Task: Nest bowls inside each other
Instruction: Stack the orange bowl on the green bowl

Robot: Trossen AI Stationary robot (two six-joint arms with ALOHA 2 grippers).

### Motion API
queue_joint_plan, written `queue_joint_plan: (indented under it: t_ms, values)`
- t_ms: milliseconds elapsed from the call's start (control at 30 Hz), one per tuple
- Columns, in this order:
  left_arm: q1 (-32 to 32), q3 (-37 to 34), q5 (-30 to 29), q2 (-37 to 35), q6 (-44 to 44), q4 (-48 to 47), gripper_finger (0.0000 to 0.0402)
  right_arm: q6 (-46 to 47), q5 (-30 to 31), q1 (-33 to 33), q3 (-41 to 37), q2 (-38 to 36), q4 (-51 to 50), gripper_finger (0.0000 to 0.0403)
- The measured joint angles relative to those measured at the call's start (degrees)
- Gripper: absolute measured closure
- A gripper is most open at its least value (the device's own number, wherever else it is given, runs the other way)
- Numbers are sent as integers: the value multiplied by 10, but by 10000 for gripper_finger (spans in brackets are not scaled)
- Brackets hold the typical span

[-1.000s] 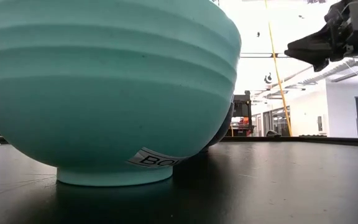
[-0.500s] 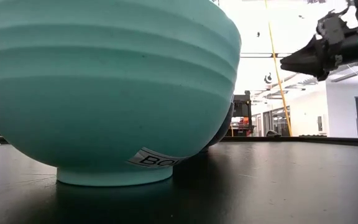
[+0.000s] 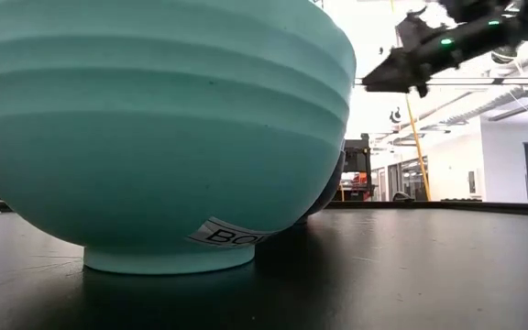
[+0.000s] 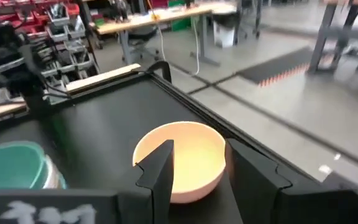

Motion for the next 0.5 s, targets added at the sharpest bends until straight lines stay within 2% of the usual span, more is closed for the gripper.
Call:
queue_joint_plan:
  t_ms: [167,333,500]
  values:
    - [0,0,23,0,4,-5,176,-1,-107,-109,83,124,-22,266]
    - [0,0,24,0,19,-16,176,3,-280,-184,169,201,-79,266]
    - [0,0,25,0,32,-21,176,-27,-294,-200,290,274,-202,266]
